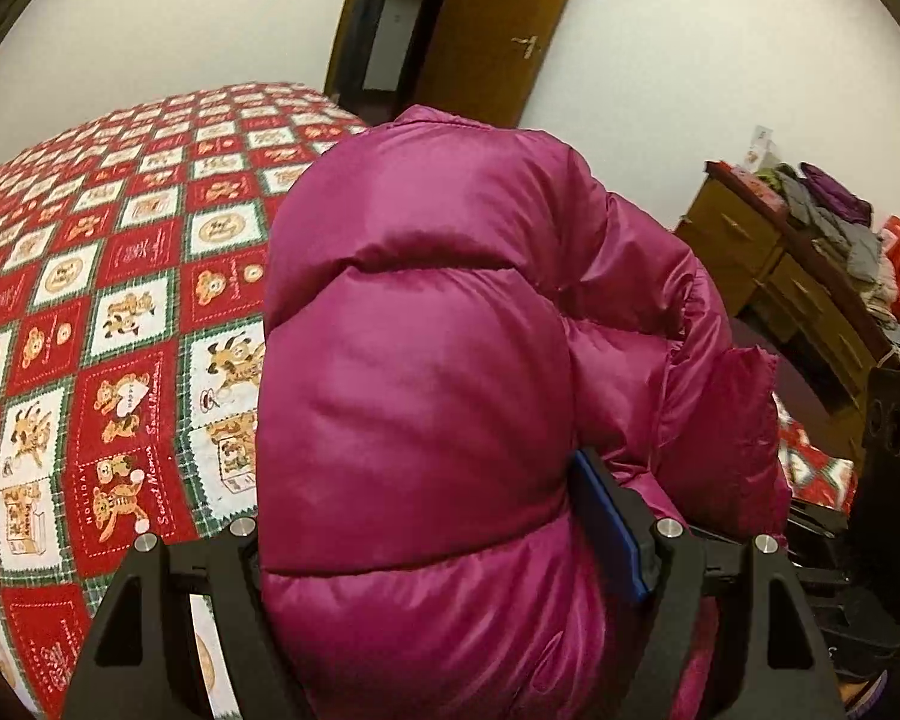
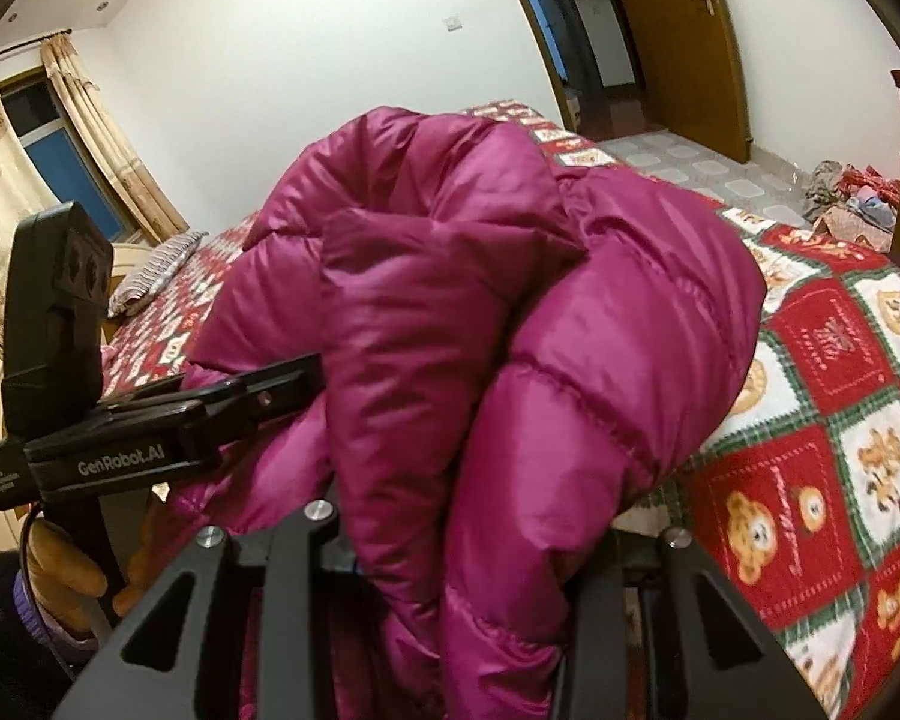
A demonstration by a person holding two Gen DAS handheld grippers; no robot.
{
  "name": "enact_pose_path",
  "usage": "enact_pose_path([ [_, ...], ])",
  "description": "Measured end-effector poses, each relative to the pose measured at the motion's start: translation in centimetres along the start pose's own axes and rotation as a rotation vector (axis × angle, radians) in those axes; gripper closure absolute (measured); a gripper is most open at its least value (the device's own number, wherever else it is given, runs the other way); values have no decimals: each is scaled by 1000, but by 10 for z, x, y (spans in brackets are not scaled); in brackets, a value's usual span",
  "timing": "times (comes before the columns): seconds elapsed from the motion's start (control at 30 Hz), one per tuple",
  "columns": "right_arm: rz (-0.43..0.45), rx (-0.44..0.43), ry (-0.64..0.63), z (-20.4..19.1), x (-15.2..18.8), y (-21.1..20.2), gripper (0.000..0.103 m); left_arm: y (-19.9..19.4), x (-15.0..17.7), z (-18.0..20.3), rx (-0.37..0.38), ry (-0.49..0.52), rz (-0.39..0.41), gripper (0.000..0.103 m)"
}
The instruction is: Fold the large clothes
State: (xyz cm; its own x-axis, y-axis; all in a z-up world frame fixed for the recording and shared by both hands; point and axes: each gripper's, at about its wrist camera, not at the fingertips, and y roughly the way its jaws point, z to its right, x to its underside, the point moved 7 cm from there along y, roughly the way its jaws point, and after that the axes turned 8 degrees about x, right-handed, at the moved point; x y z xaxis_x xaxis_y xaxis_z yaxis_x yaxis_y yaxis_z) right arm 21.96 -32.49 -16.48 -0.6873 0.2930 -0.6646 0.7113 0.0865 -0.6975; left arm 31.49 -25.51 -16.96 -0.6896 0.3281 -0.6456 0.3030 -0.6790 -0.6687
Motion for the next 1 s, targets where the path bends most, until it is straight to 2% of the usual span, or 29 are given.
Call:
enact_pose_path([
  [0.33,-70,28,36,0,8,31,66,43,5,-21,-103,1,-58,25],
  [0.37,-72,33,39,0,9,31,66,47,6,-24,-116,-4,-61,20],
  [0.47,-85,74,52,13,10,31,53,60,10,-34,-158,-28,-59,6],
  [0.5,-79,91,57,18,10,25,49,62,11,-38,-163,-50,-63,5],
  [0.57,-43,116,75,27,3,10,49,64,11,-41,-166,-74,-68,4],
  [0.67,-7,154,85,34,-6,-10,49,60,12,-35,-209,-29,-49,4],
  [0.83,86,299,59,28,-27,-53,49,57,14,-33,-252,-13,-31,4],
  [0.93,122,274,82,14,-50,-60,49,55,16,-31,-285,-3,-22,4],
  [1.0,107,281,77,4,-61,-48,50,54,15,-29,-305,12,-23,4],
])
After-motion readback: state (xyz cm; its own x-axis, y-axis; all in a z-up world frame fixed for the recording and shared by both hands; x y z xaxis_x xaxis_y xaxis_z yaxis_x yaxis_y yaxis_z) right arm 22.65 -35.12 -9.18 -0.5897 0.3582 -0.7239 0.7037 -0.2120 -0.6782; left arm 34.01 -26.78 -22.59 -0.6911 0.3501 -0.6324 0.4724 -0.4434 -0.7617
